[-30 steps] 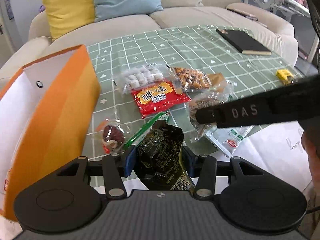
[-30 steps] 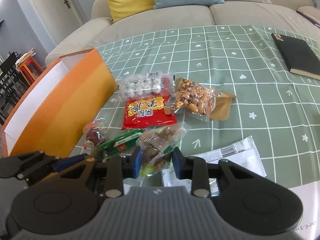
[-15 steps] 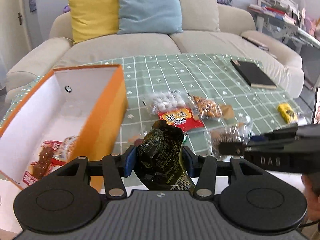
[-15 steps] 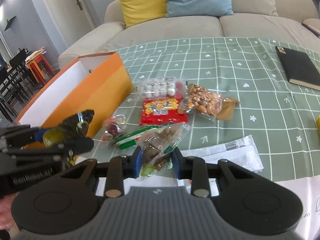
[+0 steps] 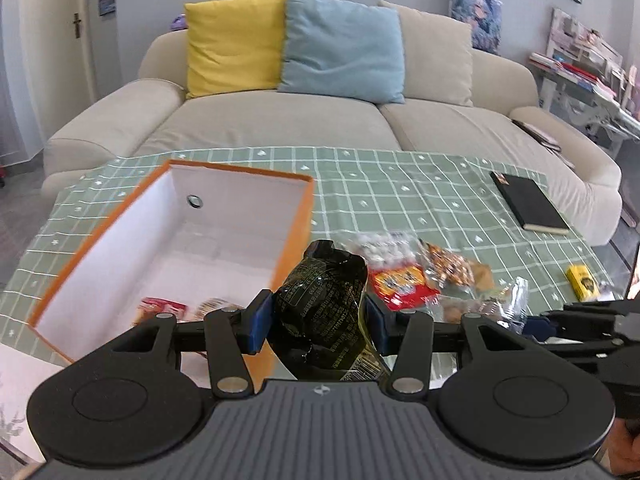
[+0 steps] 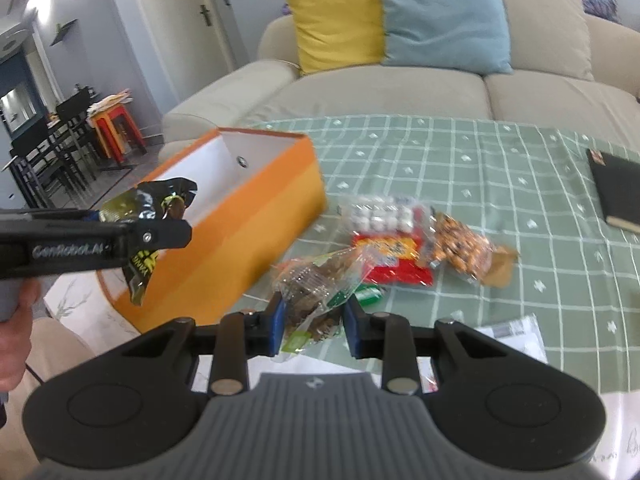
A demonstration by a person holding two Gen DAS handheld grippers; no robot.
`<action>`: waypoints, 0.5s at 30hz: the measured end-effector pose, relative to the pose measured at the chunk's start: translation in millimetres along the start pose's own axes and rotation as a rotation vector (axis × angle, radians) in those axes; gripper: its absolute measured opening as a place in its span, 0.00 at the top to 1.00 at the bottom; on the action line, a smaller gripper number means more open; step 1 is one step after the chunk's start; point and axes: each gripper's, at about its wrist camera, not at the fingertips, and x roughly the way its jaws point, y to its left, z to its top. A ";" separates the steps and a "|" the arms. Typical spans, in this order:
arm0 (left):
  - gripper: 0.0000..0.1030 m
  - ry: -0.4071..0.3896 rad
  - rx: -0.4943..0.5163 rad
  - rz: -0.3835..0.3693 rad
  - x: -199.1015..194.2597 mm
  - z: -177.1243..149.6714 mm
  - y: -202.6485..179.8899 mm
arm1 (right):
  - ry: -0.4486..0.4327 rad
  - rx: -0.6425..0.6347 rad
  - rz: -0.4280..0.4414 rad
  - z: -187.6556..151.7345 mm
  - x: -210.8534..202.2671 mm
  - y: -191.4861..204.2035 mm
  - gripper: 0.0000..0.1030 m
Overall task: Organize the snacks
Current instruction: 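Carry both packets into the orange box and open both tools to release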
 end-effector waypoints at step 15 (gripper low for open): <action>0.46 -0.009 -0.003 0.090 -1.3 38.6 69.1 | -0.041 -0.176 0.114 65.5 30.3 74.6 0.75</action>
